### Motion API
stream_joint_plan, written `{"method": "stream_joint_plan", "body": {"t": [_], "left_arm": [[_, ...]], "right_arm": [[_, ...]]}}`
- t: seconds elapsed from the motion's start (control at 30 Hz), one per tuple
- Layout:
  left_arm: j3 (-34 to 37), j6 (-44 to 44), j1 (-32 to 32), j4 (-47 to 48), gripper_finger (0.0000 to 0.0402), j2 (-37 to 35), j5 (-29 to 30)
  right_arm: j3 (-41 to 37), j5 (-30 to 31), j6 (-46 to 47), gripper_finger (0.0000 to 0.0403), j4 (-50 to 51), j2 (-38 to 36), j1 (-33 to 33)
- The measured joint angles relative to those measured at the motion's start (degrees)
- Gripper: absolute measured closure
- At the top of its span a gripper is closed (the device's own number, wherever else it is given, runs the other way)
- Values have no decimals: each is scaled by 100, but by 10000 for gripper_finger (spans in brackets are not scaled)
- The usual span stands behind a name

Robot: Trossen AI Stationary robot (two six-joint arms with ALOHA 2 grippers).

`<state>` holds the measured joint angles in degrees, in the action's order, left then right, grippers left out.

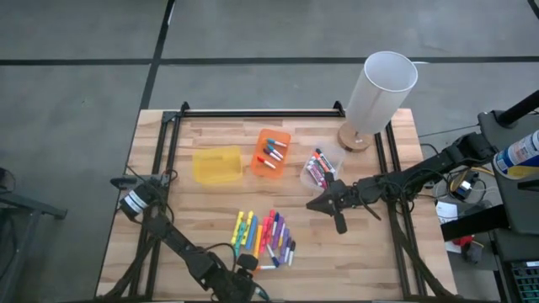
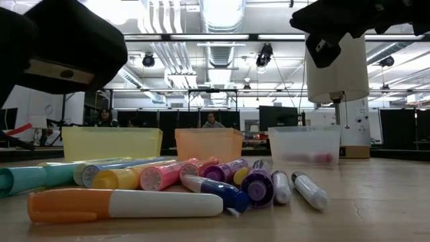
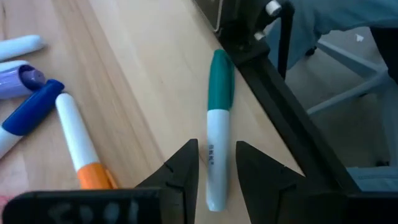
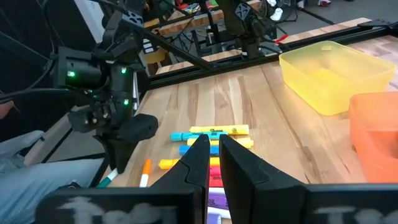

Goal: Pick & Place Markers
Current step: Put the green pen into the orange bin

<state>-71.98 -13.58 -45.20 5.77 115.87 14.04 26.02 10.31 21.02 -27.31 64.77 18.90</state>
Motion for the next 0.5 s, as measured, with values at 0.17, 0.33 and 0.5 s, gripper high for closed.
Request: {"method": "stream_joint_plan", "body": {"t": [0.17, 0.33, 0.5], "left_arm": [[2, 3, 17, 23, 300, 0, -52], [2, -40, 44, 22, 320, 0, -109], [2, -77, 117, 23, 372, 0, -106]], "right_arm": [[0, 0, -1, 371, 2, 2, 0], [-2, 2, -2, 371, 2, 2, 0], [0, 2, -2, 371, 2, 7, 0]]}}
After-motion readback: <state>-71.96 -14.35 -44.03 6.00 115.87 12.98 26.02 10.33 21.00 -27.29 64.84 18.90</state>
